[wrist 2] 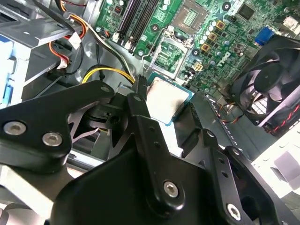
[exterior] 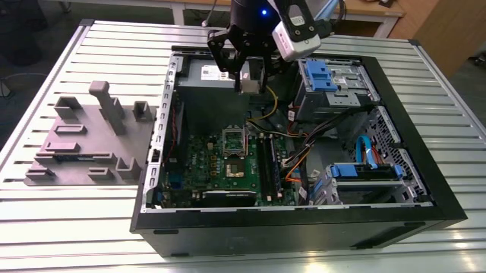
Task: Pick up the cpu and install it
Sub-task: 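Place the cpu into insertion slot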
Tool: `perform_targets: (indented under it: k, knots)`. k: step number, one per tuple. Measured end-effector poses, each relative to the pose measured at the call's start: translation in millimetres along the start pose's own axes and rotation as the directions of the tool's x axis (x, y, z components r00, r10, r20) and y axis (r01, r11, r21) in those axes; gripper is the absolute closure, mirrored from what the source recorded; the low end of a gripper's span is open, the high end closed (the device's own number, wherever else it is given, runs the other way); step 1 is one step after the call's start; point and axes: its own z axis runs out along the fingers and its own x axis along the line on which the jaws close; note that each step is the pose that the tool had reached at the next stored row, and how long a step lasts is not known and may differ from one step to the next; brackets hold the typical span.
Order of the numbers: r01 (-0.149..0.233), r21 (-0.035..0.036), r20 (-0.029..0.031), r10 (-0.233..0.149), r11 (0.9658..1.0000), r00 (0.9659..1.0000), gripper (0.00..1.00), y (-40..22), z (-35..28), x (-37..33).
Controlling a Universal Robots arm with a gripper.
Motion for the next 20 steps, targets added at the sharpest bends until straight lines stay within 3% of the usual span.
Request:
perform_targets:
  k: [3, 5, 20]
  knots:
    - [0.0, -0.0011, 0.0, 0.0, 1.0, 1.0, 0.53, 0.0, 0.1, 0.0]
    - [0.0, -0.0076, 0.0, 0.0, 1.0, 1.0, 0.53, -0.3, 0.7, 0.0]
    - [0.0, -0.0075, -0.0001, 0.0, 1.0, 1.0, 0.53, -0.9, 5.1, 0.1]
